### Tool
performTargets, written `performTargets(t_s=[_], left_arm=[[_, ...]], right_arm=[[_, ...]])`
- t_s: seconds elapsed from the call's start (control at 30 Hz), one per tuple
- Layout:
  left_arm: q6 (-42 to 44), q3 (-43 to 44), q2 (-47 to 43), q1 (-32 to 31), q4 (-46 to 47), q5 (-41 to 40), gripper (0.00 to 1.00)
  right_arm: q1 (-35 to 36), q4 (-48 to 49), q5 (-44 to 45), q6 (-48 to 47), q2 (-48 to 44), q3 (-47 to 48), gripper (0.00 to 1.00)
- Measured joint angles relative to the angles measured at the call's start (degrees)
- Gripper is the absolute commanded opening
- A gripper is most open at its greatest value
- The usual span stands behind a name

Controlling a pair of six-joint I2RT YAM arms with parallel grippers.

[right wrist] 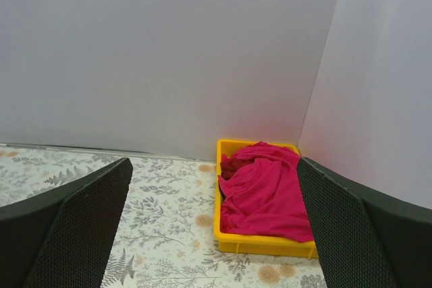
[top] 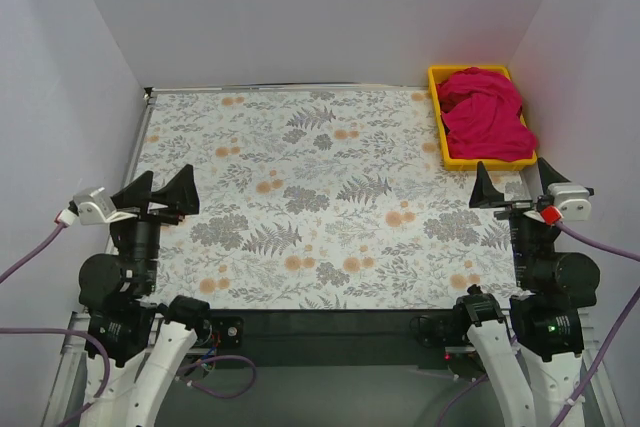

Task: Fold and stack the t-shirts
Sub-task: Grab the tshirt from the pile

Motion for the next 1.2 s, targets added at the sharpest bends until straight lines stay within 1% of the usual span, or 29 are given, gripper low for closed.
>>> performTargets(t_s=[0.2, 0.33, 0.6, 0.8, 0.83, 0.87, 0.93, 0.97, 1.03, 1.07, 1.1, 1.2], left_arm=[[-0.04, -0.98, 2.1, 0.0, 0.7, 0.87, 0.98], [-0.87, -2.25, 6.54, 0.0, 1.2, 2.51, 0.98], [-2.64, -7.72, 16.26, 0.0, 1.09, 6.34, 0.98], [-2.86, -12.94, 17.92, 0.0, 1.6, 8.04, 0.98], [-2.86, -13.79, 17.84, -0.02, 1.64, 8.22, 0.98], [-2.84, -14.78, 17.7, 0.0, 1.64, 8.39, 0.98], [-2.82, -16.26, 17.46, -0.02, 1.55, 8.63, 0.98], [-2.8, -16.7, 17.35, -0.09, 1.6, 8.72, 0.98], [-2.51, -16.9, 17.2, -0.42, 1.7, 8.74, 0.98], [-2.32, -16.9, 17.16, -0.63, 2.08, 8.74, 0.98], [-2.12, -16.9, 17.09, -0.87, 2.49, 8.74, 0.98], [-1.68, -16.9, 16.72, -1.53, 3.26, 8.74, 0.98]], right_arm=[[0.0, -0.92, 1.86, 0.76, 2.43, 0.42, 0.98], [0.0, -2.43, 3.28, 2.47, 9.11, 2.38, 0.98], [0.0, -6.71, 2.95, 6.49, 30.27, 6.99, 0.98], [-0.2, -9.64, 4.85, 10.34, 48.89, 13.68, 0.98], [-0.5, -9.68, 5.22, 10.78, 51.69, 14.58, 0.94], [-1.05, -9.81, 5.53, 10.99, 54.31, 15.47, 0.85], [-2.78, -9.92, 5.42, 11.85, 59.45, 17.11, 0.74], [-3.93, -10.1, 4.98, 12.31, 61.9, 18.03, 0.66], [-6.34, -10.12, 4.17, 13.22, 66.58, 19.71, 0.59], [-7.39, -10.32, 3.76, 13.66, 68.78, 20.63, 0.53], [-8.33, -10.49, 3.19, 13.84, 70.93, 21.59, 0.5], [-11.15, -10.75, 1.9, 14.75, 76.3, 23.96, 0.49]])
